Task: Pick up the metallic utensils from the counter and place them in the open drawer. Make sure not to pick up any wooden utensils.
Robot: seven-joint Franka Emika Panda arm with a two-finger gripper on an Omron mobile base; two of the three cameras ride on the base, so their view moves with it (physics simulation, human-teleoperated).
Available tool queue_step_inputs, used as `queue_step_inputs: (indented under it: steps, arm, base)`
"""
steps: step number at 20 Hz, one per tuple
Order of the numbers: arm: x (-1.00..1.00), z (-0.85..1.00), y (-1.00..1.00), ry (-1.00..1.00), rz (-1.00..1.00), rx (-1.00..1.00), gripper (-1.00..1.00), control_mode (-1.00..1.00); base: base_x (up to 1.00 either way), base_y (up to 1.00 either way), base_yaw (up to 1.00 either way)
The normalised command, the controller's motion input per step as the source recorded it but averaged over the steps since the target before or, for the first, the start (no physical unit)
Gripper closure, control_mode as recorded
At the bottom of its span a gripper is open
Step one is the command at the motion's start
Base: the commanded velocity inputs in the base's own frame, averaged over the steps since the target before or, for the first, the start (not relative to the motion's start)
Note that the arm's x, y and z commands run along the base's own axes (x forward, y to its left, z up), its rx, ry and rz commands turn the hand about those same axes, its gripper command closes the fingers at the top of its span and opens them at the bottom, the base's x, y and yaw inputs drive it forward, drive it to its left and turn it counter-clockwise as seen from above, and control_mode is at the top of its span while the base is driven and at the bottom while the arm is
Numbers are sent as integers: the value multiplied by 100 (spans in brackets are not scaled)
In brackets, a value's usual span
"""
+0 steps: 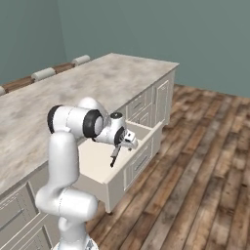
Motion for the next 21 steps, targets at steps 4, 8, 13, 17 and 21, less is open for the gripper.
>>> queue_step_inputs:
  steps: [4, 8, 13, 17, 21]
  arm:
    - [-45, 96, 0, -9, 0, 0, -100, -100]
    - [-84, 100, -7, -11, 1, 0, -100, -100]
    - [-96, 93, -22, -13, 1, 0, -100, -100]
    - [-96, 87, -22, -10, 0, 0, -100, -100]
    - [-83, 75, -4, -2, 0, 0, -100, -100]
  base:
    - [0, 0, 0]
    - [0, 0, 0]
    - [0, 0, 0]
    - [0, 0, 0]
    - [0, 0, 0]
